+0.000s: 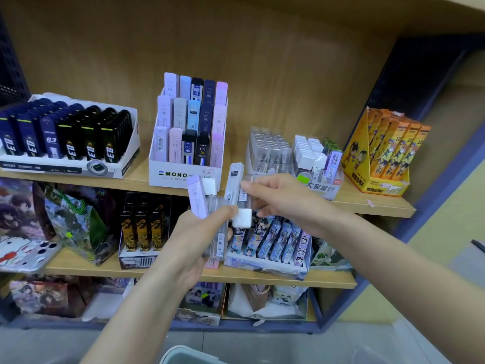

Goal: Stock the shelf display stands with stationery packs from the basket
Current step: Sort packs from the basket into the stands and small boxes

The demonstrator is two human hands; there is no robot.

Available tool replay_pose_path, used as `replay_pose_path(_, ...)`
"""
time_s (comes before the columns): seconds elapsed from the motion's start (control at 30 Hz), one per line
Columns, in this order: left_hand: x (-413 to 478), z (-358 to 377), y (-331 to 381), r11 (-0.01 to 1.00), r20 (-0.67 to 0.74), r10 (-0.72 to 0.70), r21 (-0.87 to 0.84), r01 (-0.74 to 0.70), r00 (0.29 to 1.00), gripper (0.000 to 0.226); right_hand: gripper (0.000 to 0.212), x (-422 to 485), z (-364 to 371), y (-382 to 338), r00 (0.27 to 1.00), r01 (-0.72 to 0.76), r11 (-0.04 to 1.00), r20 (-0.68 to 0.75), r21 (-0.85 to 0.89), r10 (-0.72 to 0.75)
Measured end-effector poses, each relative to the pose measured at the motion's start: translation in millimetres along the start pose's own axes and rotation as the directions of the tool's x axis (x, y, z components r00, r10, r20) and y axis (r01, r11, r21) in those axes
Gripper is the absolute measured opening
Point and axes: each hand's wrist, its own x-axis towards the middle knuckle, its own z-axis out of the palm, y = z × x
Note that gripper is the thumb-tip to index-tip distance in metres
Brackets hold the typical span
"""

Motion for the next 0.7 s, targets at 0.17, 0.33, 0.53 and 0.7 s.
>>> replay_pose_path(0.17, -1, 3, 3, 1.000, -0.032, 0.007, 0.008, -0.006, 0.999, 0.003, 0.022, -11, -7, 3, 0.992, -0.013, 0.933, -0.116, 0.360, 0.059)
replay_pose_path(0.33, -1, 7, 3, 1.000, -0.015, -0.005, 0.007, 0.005, 1.000, 0.011, 0.029, -23, -57, 1, 0.952, -0.005, 0.982, -0.303, -0.189, -0.053)
replay_pose_path(0.53, 1, 13, 1, 1.000, 0.014, -0.026, 0.000, 0.026, 1.000, 0.014, 0.023, -23, -117, 9, 0.775, -0.042, 0.726, -0.481, -0.687, -0.410)
replay_pose_path(0.7, 1, 17, -2, 1.000, 0.035, -0.004, 0.020, 0.003, 0.999, 0.020, 0.014, -10, -131, 16, 0.768, 0.002, 0.620, -0.396, -0.784, -0.503)
